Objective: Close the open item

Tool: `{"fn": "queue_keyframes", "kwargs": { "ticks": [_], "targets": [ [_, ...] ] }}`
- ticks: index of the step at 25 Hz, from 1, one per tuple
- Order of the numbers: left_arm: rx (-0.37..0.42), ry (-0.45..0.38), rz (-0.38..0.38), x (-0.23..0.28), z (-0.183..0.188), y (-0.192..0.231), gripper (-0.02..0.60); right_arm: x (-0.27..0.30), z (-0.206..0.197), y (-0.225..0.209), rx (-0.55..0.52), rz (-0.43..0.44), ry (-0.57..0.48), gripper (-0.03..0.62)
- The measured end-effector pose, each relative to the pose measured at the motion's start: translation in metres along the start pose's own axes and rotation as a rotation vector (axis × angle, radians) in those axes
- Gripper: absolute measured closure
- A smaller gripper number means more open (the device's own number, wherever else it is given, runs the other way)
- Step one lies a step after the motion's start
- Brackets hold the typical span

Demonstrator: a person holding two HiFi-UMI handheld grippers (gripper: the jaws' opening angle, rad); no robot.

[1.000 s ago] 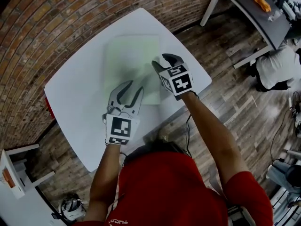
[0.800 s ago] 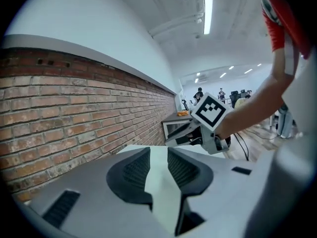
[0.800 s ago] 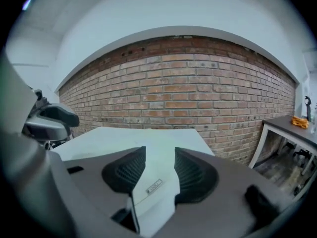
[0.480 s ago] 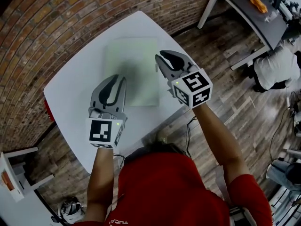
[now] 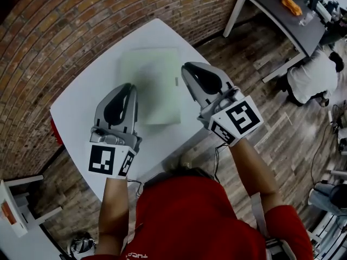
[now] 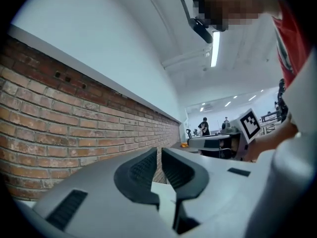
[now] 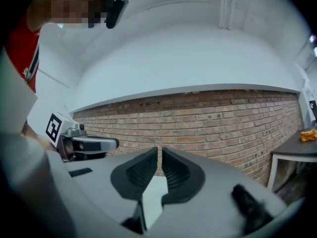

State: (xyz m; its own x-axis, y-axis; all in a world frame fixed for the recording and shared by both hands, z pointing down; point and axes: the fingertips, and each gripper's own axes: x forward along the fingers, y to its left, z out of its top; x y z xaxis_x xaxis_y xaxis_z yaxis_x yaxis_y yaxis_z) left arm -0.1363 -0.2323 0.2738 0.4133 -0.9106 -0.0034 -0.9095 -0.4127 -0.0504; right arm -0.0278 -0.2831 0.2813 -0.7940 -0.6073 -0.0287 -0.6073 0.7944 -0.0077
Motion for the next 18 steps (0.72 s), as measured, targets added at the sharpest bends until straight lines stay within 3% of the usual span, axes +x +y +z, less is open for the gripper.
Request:
{"fn": "queue_keyframes", "kwargs": {
  "ticks": [11,18],
  "targets": [
    [-0.026,-0.089,-0.056,-0.010,0.039,-0.023,0.568,-0.032,0.053,0.040,-0.028,0.062,-0.120,0.554],
    [-0.021,-0.111,-0.102,-0.018,0.049,-0.045,0.569,-0.040,0.054,0.067,-0.031,0.116,-0.111,0.556]
  ]
}}
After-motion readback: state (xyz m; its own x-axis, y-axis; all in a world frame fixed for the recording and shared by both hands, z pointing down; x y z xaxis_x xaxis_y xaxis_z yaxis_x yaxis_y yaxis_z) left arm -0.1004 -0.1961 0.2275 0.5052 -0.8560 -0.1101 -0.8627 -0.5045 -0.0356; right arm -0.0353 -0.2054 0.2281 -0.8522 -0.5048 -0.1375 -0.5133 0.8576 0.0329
